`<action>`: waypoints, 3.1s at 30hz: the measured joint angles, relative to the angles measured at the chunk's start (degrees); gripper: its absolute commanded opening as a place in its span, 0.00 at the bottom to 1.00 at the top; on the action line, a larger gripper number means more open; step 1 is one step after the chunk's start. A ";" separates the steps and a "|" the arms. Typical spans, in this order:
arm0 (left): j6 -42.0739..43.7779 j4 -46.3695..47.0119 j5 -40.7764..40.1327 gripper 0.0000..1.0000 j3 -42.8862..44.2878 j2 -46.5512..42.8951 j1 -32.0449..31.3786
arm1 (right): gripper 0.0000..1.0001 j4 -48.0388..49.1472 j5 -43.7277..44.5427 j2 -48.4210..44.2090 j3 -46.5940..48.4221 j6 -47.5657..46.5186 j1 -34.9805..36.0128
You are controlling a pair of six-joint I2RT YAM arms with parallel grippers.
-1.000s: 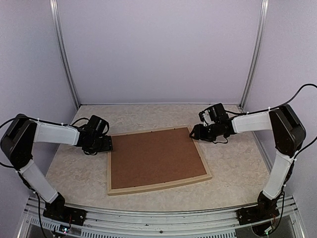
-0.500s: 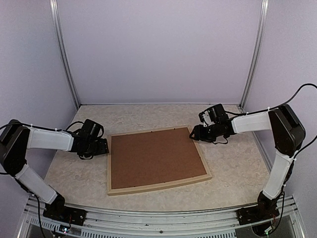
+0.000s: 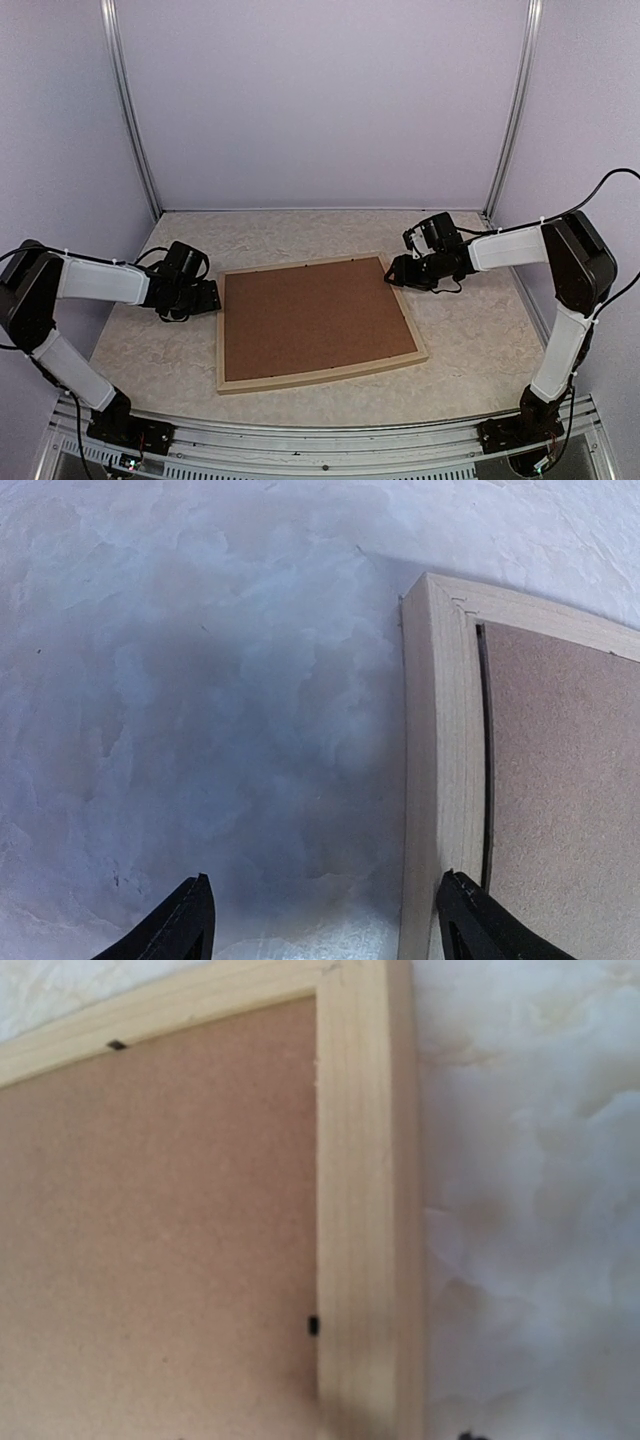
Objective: Put the photo into the frame
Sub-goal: Press the fastener onto the backboard.
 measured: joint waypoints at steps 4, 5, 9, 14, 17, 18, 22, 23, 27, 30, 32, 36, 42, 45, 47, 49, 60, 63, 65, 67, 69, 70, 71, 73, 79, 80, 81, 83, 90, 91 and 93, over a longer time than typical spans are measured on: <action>0.00 0.83 0.68 0.76 0.00 0.46 0.00 | 0.58 0.00 -0.04 0.00 0.00 0.00 -0.04; 0.00 1.14 0.79 0.76 0.00 0.57 0.00 | 0.58 0.00 -0.07 0.00 0.00 0.00 -0.04; 0.00 2.29 1.07 0.76 0.02 1.11 -0.22 | 0.58 0.00 -0.44 0.02 0.00 0.00 -0.13; -0.17 3.52 0.52 0.76 0.44 2.16 -1.22 | 0.57 0.15 -1.66 1.01 0.11 -0.20 -0.22; -0.66 3.85 -0.55 0.76 0.50 2.49 -2.08 | 0.57 0.20 -2.97 3.15 0.31 -0.22 -0.22; -0.85 4.13 -1.16 0.76 0.50 2.67 -2.60 | 0.57 0.63 -3.58 3.82 0.28 -0.46 -0.22; -2.08 4.46 -3.19 0.76 0.52 3.08 -3.89 | 0.56 1.46 -5.55 4.22 0.35 -0.09 -0.72; -2.23 4.63 -3.50 0.76 0.52 3.19 -4.09 | 0.56 1.66 -5.86 4.33 0.35 -0.07 -0.87; -2.97 5.14 -4.37 0.75 0.55 3.61 -4.81 | 0.54 2.82 -6.67 4.85 0.35 0.07 -1.42; -3.17 4.90 -5.99 0.76 1.11 4.13 -5.81 | 0.54 3.63 -6.64 5.14 0.35 0.07 -1.60; -3.13 3.61 -7.76 0.76 2.21 4.85 -6.78 | 0.53 4.11 -6.36 5.27 0.35 0.07 -1.68; -2.86 -0.15 -12.48 0.75 5.31 6.86 -9.01 | 0.53 4.79 -5.70 5.49 0.35 0.04 -1.79; -2.62 -4.66 -18.36 0.76 8.59 9.64 -11.67 | 0.53 4.90 -5.53 5.55 0.35 0.04 -1.79; -2.25 -4.96 -18.05 0.76 11.08 12.20 -14.16 | 0.53 5.18 -5.51 5.68 0.37 0.02 -1.75; -1.92 -3.61 -17.16 0.76 13.18 14.32 -16.31 | 0.53 5.29 -5.55 5.70 0.37 0.00 -1.75; -1.75 -3.82 -19.15 0.77 14.14 15.47 -17.66 | 0.53 5.27 -5.55 5.70 0.37 -0.07 -1.75; -0.39 -4.26 -17.33 0.85 14.51 14.62 -19.39 | 0.54 4.55 -5.51 5.70 0.74 -1.07 -1.75; -0.20 -5.16 -14.67 0.92 11.93 11.21 -18.97 | 0.54 4.22 -5.49 5.70 0.94 -1.57 -1.62; -0.35 -6.45 -13.03 0.94 10.14 8.70 -18.53 | 0.54 4.07 -5.11 5.68 1.01 -1.86 -1.44; -0.59 -7.61 -11.17 0.95 8.09 5.88 -17.51 | 0.55 3.85 -4.85 5.57 1.01 -2.27 -1.38; -0.66 -7.96 -9.20 0.96 6.43 3.17 -15.85 | 0.55 3.32 -4.70 5.27 1.01 -2.78 -1.29; -0.72 -7.80 -7.52 0.96 5.38 1.36 -14.40 | 0.55 2.64 -4.72 5.01 1.01 -2.95 -1.25; -0.74 -7.58 -6.40 0.96 4.70 0.11 -13.33 | 0.55 2.01 -4.76 4.76 1.01 -3.02 -1.25; -0.79 -7.15 -4.04 0.96 3.48 -2.43 -10.95 | 0.54 0.59 -5.03 4.22 1.01 -3.23 -1.27; -0.72 -6.19 -0.11 0.87 3.26 -2.51 -8.07 | 0.48 -2.40 -7.28 3.43 1.57 -4.44 -2.86; -0.68 -5.79 0.74 0.86 3.23 -2.14 -7.80 | 0.46 -2.60 -7.76 3.43 1.75 -4.57 -3.15; -0.63 -5.38 1.46 0.85 3.17 -1.73 -7.58 | 0.44 -2.67 -8.48 3.43 2.03 -4.59 -3.58; -0.59 -4.42 2.84 0.83 2.89 -0.87 -6.97 | 0.43 -2.67 -9.60 3.43 2.75 -4.63 -4.52; -0.50 -2.05 6.05 0.82 2.62 1.73 -5.66 | 0.42 -2.69 -11.76 4.44 5.90 -4.63 -7.26; -0.50 -1.88 6.32 0.82 2.62 1.99 -5.62 | 0.42 -2.73 -11.63 4.83 6.47 -4.74 -7.37; -0.42 -1.81 6.56 0.82 2.62 2.36 -5.57 | 0.42 -2.99 -11.13 5.49 7.41 -5.05 -7.48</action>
